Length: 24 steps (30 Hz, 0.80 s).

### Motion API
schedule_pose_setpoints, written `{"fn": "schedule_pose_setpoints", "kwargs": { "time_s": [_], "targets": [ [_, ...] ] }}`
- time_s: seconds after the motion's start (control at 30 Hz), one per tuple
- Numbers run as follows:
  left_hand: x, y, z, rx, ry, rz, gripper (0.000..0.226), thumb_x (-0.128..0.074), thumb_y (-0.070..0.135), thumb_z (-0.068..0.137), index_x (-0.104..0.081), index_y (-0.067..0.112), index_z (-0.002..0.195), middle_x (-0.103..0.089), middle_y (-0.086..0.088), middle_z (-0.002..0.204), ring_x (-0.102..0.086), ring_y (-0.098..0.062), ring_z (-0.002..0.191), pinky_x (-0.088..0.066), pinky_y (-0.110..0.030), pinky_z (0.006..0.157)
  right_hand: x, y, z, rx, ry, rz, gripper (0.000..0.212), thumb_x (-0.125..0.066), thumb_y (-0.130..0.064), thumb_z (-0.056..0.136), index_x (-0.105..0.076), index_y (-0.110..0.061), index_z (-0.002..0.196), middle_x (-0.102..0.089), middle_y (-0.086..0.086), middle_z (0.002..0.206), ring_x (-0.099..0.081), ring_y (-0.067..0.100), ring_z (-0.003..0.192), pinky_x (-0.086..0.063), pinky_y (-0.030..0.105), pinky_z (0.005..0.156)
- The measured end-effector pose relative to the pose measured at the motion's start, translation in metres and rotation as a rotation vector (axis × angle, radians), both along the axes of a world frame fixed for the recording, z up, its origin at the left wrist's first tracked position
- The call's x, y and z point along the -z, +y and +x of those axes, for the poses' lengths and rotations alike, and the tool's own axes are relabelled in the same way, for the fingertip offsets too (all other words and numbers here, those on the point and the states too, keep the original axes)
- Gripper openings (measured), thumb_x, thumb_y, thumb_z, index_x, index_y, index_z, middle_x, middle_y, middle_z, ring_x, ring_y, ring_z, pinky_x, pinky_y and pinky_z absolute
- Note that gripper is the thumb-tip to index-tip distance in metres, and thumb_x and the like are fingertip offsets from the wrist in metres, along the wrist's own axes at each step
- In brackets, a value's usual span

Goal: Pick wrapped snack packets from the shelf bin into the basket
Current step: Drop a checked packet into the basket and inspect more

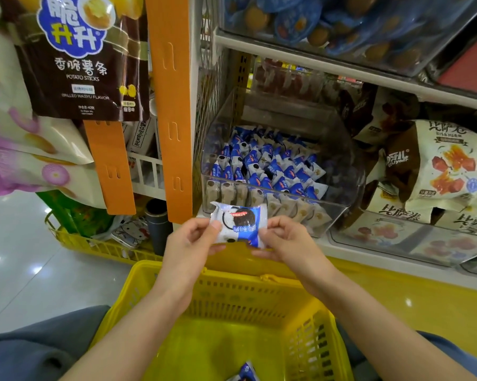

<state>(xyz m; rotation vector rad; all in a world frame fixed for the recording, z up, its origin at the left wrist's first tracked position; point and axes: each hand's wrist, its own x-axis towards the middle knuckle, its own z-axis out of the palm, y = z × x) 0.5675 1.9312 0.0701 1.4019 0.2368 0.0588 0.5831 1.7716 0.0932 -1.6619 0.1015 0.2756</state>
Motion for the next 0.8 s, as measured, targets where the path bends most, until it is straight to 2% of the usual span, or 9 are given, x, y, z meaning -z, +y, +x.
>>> {"fn": "schedule_pose_setpoints", "kwargs": {
  "time_s": [0.07,0.17,0.23,0.3,0.4,0.5,0.6,0.67,0.8],
  "targets": [
    [0.000,0.002,0.000,-0.032,-0.019,0.002,0.014,-0.054,0.019,0.092,-0.067,0.014,0.088,-0.070,-0.002,0.092,-0.067,-0.012,0.086,-0.054,-0.020,0.067,0.002,0.002,-0.002,-0.101,0.076,-0.023,0.007,-0.050,-0.005,0.093,-0.051,-0.005,0.100,-0.067,0.009,0.079,-0.067,0.008,0.065,-0.056,0.019,0.061],
    [-0.002,0.002,-0.001,-0.027,-0.016,-0.001,0.018,-0.052,0.021,0.093,-0.066,0.011,0.088,-0.070,-0.006,0.092,-0.064,-0.019,0.091,-0.053,-0.031,0.078,0.005,0.006,-0.006,-0.243,0.105,-0.215,0.028,-0.056,-0.005,0.090,-0.047,-0.006,0.116,-0.067,0.010,0.089,-0.065,0.010,0.072,-0.055,0.018,0.064],
    [-0.001,0.003,0.000,-0.009,-0.068,0.131,0.017,-0.052,0.021,0.093,-0.064,0.011,0.085,-0.068,-0.006,0.086,-0.063,-0.020,0.086,-0.051,-0.034,0.078,0.008,0.007,-0.008,-0.285,-0.019,-0.456,0.050,-0.067,-0.013,0.084,-0.041,-0.012,0.127,-0.061,0.002,0.108,-0.058,0.008,0.093,-0.049,0.018,0.078],
    [-0.001,0.005,0.000,0.022,-0.169,0.322,0.018,-0.054,0.019,0.092,-0.062,0.015,0.077,-0.063,0.006,0.070,-0.056,-0.008,0.069,-0.046,-0.022,0.065,0.008,0.009,-0.009,-0.270,-0.174,-0.509,0.061,-0.071,-0.023,0.080,-0.038,-0.020,0.130,-0.052,-0.010,0.115,-0.049,0.002,0.106,-0.041,0.011,0.086],
    [-0.002,0.002,-0.004,0.127,-0.284,0.528,0.020,-0.057,0.017,0.090,-0.059,0.022,0.070,-0.059,0.018,0.062,-0.051,0.003,0.059,-0.038,-0.010,0.056,0.006,0.012,-0.010,-0.187,-0.328,-0.394,0.039,-0.066,-0.027,0.083,-0.050,-0.025,0.119,-0.057,-0.014,0.107,-0.054,-0.001,0.098,-0.044,0.012,0.084],
    [0.001,-0.003,-0.007,0.176,-0.311,0.564,0.024,-0.058,0.015,0.089,-0.057,0.028,0.069,-0.061,0.025,0.065,-0.055,0.009,0.063,-0.039,-0.005,0.056,0.005,0.010,-0.010,-0.151,-0.425,-0.421,0.011,-0.064,-0.028,0.085,-0.066,-0.021,0.093,-0.066,-0.008,0.081,-0.060,0.003,0.075,-0.047,0.016,0.067],
    [0.001,-0.003,-0.006,0.175,-0.261,0.488,0.021,-0.059,0.015,0.088,-0.061,0.025,0.070,-0.065,0.020,0.065,-0.057,0.008,0.059,-0.041,-0.007,0.052,0.006,0.008,-0.010,-0.117,-0.467,-0.428,0.007,-0.065,-0.026,0.085,-0.067,-0.020,0.082,-0.067,-0.005,0.075,-0.062,0.007,0.073,-0.048,0.019,0.064],
    [0.001,-0.003,-0.004,0.176,-0.188,0.363,0.019,-0.058,0.017,0.089,-0.064,0.021,0.071,-0.067,0.010,0.065,-0.061,0.002,0.060,-0.050,-0.017,0.056,0.006,0.009,-0.011,-0.104,-0.534,-0.446,0.005,-0.065,-0.024,0.085,-0.065,-0.022,0.080,-0.066,-0.009,0.073,-0.060,0.004,0.073,-0.046,0.014,0.062],
    [0.000,-0.002,-0.003,0.225,-0.093,0.231,0.021,-0.056,0.018,0.091,-0.064,0.016,0.072,-0.067,0.002,0.063,-0.064,-0.007,0.062,-0.053,-0.025,0.061,0.008,0.008,-0.014,-0.156,-0.791,-0.632,0.006,-0.063,-0.023,0.087,-0.064,-0.016,0.085,-0.061,-0.008,0.079,-0.056,0.005,0.076,-0.047,0.021,0.066]
  ]
}}
